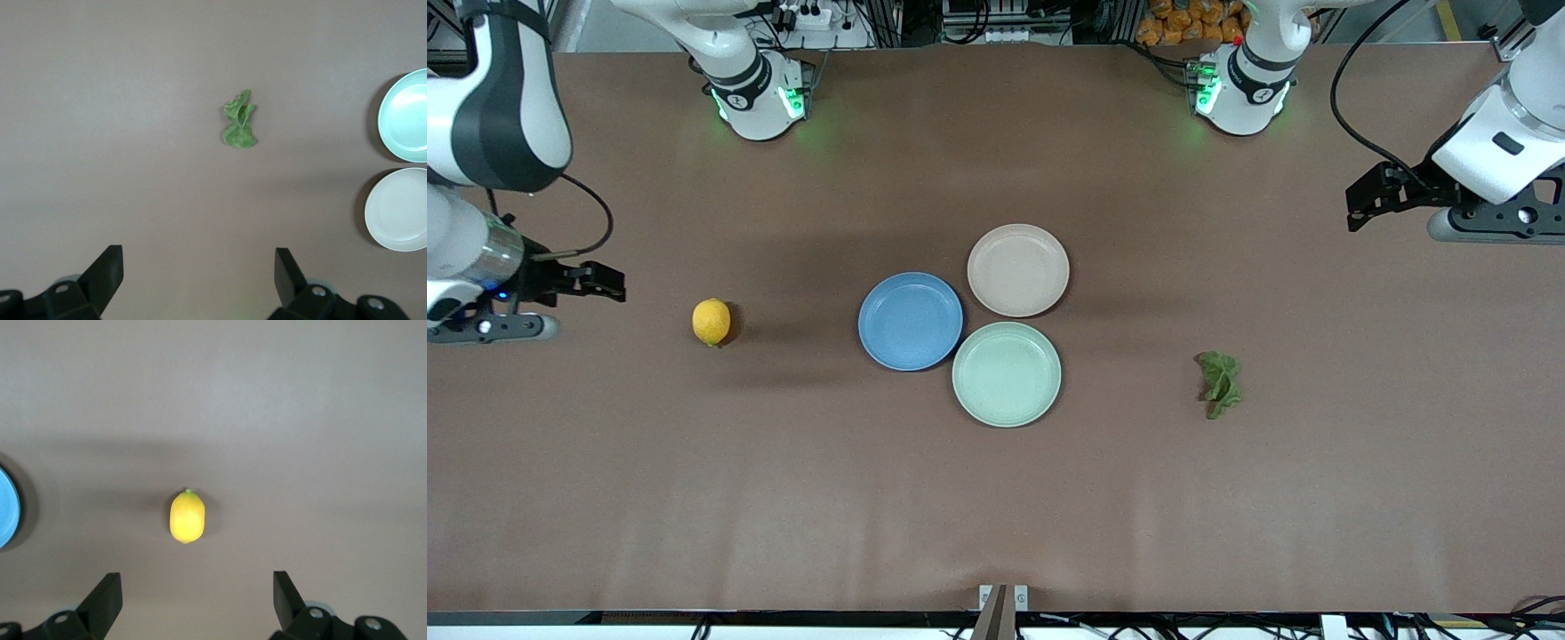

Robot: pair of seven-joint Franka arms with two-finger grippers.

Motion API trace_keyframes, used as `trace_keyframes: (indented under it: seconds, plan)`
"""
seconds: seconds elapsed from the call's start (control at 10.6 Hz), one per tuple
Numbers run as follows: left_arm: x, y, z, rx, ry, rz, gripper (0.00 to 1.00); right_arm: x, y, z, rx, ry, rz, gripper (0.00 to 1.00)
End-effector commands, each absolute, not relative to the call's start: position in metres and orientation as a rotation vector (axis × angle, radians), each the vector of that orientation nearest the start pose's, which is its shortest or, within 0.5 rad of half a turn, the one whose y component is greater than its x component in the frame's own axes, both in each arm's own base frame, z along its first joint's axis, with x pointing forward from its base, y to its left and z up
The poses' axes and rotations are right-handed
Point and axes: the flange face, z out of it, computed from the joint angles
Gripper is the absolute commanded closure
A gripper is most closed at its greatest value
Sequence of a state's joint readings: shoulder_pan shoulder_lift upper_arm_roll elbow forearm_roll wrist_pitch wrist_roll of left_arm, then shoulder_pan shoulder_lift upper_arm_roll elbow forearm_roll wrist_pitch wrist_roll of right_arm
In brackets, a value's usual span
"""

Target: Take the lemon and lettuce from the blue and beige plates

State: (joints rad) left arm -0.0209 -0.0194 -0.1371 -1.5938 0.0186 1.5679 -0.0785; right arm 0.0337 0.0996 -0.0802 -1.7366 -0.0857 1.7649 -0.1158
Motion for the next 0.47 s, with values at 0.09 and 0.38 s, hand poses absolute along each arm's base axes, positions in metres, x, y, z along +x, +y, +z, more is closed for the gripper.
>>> trace_keyframes:
  seconds: [0.09,0.38]
  plan:
    - [0.544,-0.085,0.631,-3.160,0.149,0.026,0.00,0.587,-0.024,0.583,-3.323,-0.197,0.031,0.00]
    - [0.542,-0.085,0.636,-3.150,0.155,0.005,0.00,0.589,-0.018,0.617,-3.320,-0.205,-0.081,0.00]
